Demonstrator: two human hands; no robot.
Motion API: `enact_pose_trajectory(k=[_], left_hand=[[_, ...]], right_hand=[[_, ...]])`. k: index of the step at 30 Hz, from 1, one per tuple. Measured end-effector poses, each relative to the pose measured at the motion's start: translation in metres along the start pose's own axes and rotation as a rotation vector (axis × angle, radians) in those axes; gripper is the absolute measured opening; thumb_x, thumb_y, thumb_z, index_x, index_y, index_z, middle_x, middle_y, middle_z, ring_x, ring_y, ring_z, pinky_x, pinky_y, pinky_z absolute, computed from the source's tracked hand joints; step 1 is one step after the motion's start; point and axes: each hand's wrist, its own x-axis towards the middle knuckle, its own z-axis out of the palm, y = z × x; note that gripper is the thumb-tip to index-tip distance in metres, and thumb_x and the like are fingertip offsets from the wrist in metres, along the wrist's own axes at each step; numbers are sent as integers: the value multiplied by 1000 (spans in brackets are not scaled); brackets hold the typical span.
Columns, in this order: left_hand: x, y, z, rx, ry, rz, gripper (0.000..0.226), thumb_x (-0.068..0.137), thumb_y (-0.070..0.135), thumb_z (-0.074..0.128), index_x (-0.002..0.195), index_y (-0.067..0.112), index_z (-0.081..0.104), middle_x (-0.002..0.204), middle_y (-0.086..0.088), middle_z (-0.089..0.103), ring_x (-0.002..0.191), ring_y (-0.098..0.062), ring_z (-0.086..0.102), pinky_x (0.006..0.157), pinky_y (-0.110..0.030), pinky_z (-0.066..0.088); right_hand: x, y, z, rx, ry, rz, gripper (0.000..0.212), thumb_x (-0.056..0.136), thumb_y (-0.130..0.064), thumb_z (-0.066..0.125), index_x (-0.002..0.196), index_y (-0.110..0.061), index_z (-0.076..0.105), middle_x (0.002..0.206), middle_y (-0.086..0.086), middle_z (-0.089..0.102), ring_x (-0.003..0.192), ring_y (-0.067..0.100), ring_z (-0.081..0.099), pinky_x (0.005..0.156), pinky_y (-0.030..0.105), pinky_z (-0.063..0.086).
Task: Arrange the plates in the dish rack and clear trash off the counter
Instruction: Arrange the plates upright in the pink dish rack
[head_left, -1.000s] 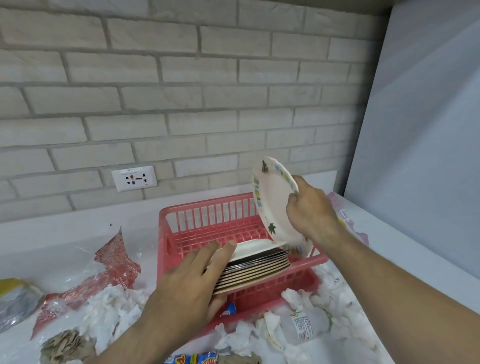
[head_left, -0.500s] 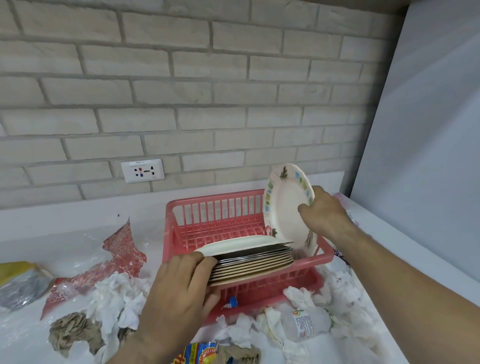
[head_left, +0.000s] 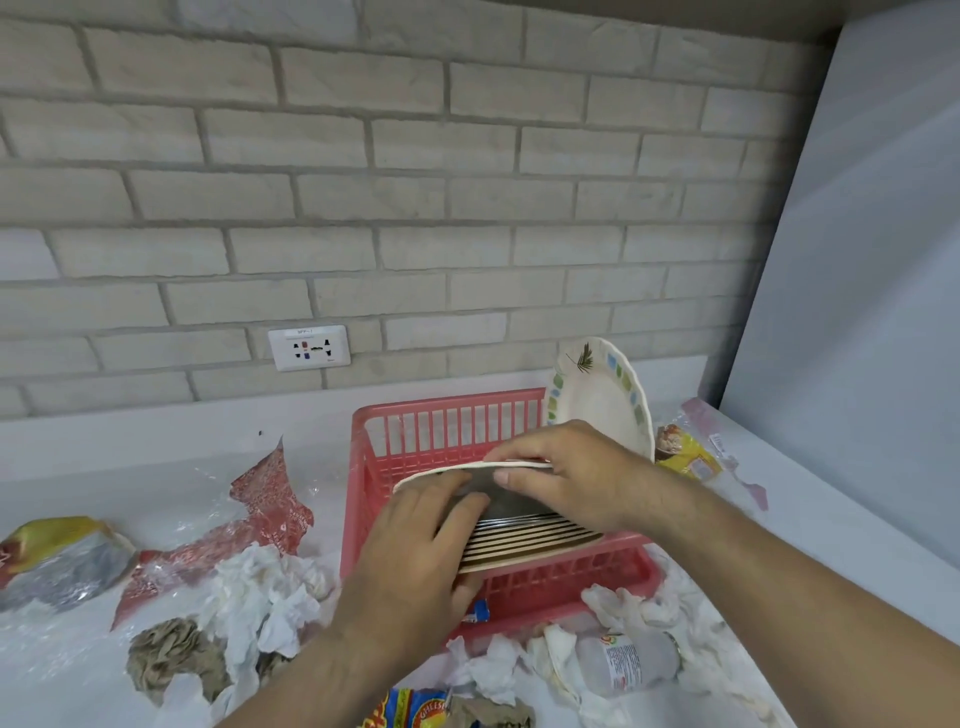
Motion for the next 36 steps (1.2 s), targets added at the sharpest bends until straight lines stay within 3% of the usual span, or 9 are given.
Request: enact_pose_trajectory(k=[5,10,13,18,22,25,30,34,36], left_hand=[[3,4,2,-36,-39,-28,69,57,19,85,121,18,58,120,0,61,107,-19,59,82,-31,54],[2,2,4,-34,-34,7,60,61,13,84,116,18,61,114,-1,66,101,-19,65,81,-31,56],[6,-6,1,-51,-43,22,61,60,0,78,116,17,60,114,-2,67,100,-21,66,77,-34,58],[29,-14,-26,24,-75,70,47,70,6,62,113,25,58,110,4,69,86,-23,67,59,-35,56],[46,-21,-45,-25,-138,59,38,86,24,50,122,35,53,116,6,67,94,-27,64,73,-37,52],[63,-22,-56,88,-233,82,42,87,27,44,128,36,50,114,8,65,100,-23,61,77,-35,49],[89,-25,-93,165,-344,154,37,87,30,40,121,35,53,111,8,64,101,-19,60,82,-37,48],[99,-37,-112,303,-419,288,30,94,29,45,123,36,51,116,13,62,104,-15,59,83,-37,49],[98,-44,-114,385,-398,386,32,94,23,50,122,36,52,115,15,62,101,-16,61,76,-36,51]], right_hand=[[6,12,2,-62,-10,-16,28,100,-36,50,124,-40,62,122,-21,65,115,0,57,101,30,47],[9,14,-1,-78,-18,31,25,100,-37,48,115,-30,67,108,-11,71,102,5,62,93,33,52],[10,13,-4,-52,-9,52,22,101,-34,49,108,-29,70,98,-9,71,92,7,63,87,31,53],[21,19,-13,-62,-3,83,23,99,-35,51,94,-19,68,89,3,70,85,18,65,83,44,54],[26,20,-17,-39,6,98,23,99,-35,52,92,-21,69,88,-2,72,85,16,67,83,42,55],[28,20,-18,-5,16,113,20,99,-35,53,101,-30,72,92,-11,73,88,7,67,86,35,55],[28,19,-23,60,56,111,23,99,-31,55,116,-37,69,102,-18,71,97,-1,63,88,18,48],[33,22,-24,67,89,156,18,98,-29,56,103,-31,72,71,-15,64,65,0,57,64,15,45],[37,25,-28,69,105,174,17,97,-31,56,100,-28,72,72,-10,67,69,8,62,69,25,51]])
